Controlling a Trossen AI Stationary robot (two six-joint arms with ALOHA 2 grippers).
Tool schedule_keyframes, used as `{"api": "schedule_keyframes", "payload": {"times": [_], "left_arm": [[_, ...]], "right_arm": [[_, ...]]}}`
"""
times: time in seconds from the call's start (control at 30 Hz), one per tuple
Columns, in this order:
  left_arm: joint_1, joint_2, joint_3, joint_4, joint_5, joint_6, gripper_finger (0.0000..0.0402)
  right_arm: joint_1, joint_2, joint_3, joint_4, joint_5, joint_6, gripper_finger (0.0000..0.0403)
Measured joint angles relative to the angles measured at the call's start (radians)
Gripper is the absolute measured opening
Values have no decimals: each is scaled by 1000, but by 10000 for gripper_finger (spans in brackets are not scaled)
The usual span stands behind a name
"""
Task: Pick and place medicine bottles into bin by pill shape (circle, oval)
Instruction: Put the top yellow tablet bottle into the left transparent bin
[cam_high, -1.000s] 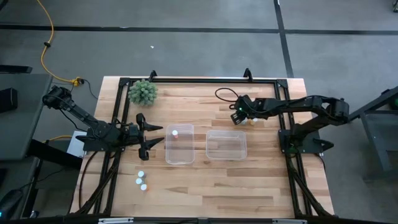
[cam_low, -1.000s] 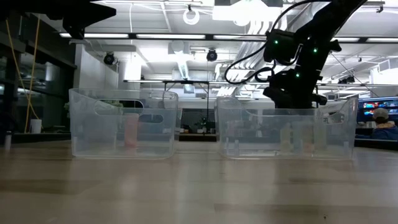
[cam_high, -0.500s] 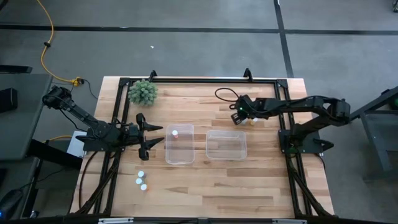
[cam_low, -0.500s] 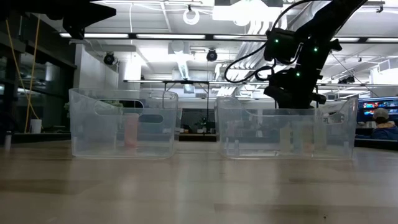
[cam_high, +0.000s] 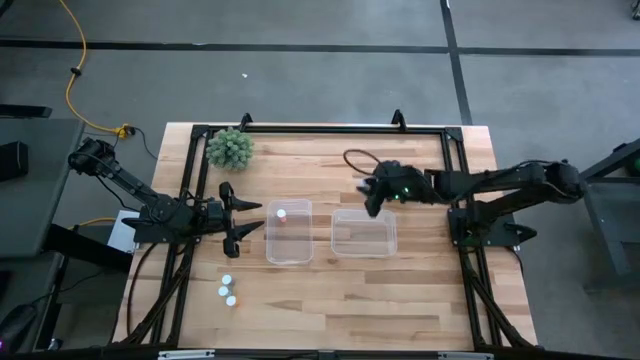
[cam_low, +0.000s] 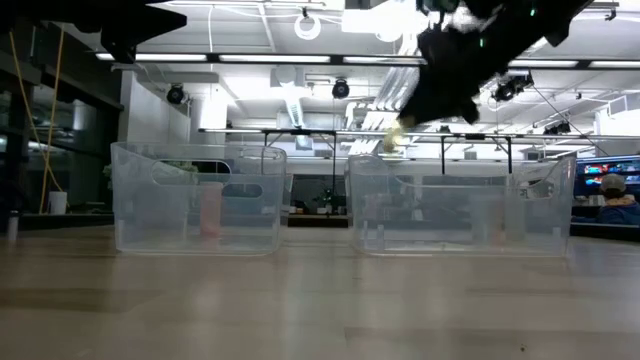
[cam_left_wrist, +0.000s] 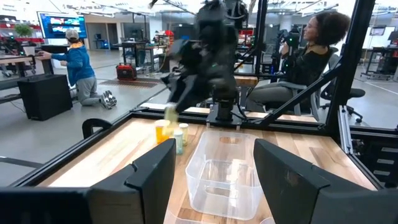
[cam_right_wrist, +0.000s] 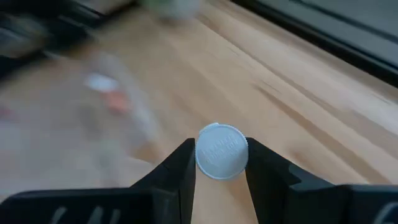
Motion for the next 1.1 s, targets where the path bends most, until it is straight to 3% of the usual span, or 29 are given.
{"api": "schedule_keyframes", "payload": {"times": [0.2, 0.47, 1.1], "left_arm": [[0, 0, 0, -3, 0, -3, 204], [0, 0, 0, -8, 0, -27, 204], [0, 0, 0, -7, -4, -11, 204]], "right_arm": [[164, 40, 1, 216, 16, -69, 100], [298, 102, 1, 259, 168, -110, 100], [310, 109, 0, 311, 187, -161, 100]]}}
